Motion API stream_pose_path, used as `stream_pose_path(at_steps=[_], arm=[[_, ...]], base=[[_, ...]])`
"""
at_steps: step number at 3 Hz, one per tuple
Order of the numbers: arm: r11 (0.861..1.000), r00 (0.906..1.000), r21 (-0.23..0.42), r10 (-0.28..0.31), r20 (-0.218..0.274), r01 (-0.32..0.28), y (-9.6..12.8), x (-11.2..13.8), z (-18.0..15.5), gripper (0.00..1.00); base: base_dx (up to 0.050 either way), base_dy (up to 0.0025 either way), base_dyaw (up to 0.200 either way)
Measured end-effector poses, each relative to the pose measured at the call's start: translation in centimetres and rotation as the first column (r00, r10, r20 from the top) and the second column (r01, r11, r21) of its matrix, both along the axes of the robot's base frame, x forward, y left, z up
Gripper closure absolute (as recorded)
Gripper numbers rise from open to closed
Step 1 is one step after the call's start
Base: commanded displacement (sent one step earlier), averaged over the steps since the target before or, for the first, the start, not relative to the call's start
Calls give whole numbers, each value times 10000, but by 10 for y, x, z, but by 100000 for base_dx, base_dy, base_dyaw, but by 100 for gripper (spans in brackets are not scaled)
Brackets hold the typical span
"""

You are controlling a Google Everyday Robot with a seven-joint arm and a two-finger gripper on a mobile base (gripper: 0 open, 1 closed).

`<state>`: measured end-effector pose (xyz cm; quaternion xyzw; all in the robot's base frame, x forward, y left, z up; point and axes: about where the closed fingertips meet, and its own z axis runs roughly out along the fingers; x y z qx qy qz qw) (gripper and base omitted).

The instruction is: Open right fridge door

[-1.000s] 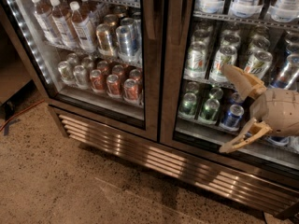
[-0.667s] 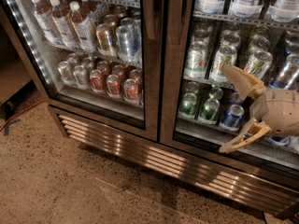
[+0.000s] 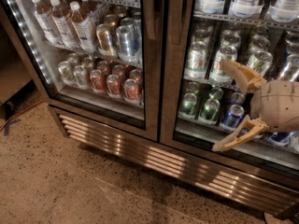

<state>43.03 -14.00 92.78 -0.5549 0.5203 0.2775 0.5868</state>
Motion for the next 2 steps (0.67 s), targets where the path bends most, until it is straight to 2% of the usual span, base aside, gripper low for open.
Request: stream_pose_path(at_steps=[2], arm=[[10000, 10000, 0, 1, 0, -1, 0, 0, 0, 0]], base=[[4750, 2, -38]])
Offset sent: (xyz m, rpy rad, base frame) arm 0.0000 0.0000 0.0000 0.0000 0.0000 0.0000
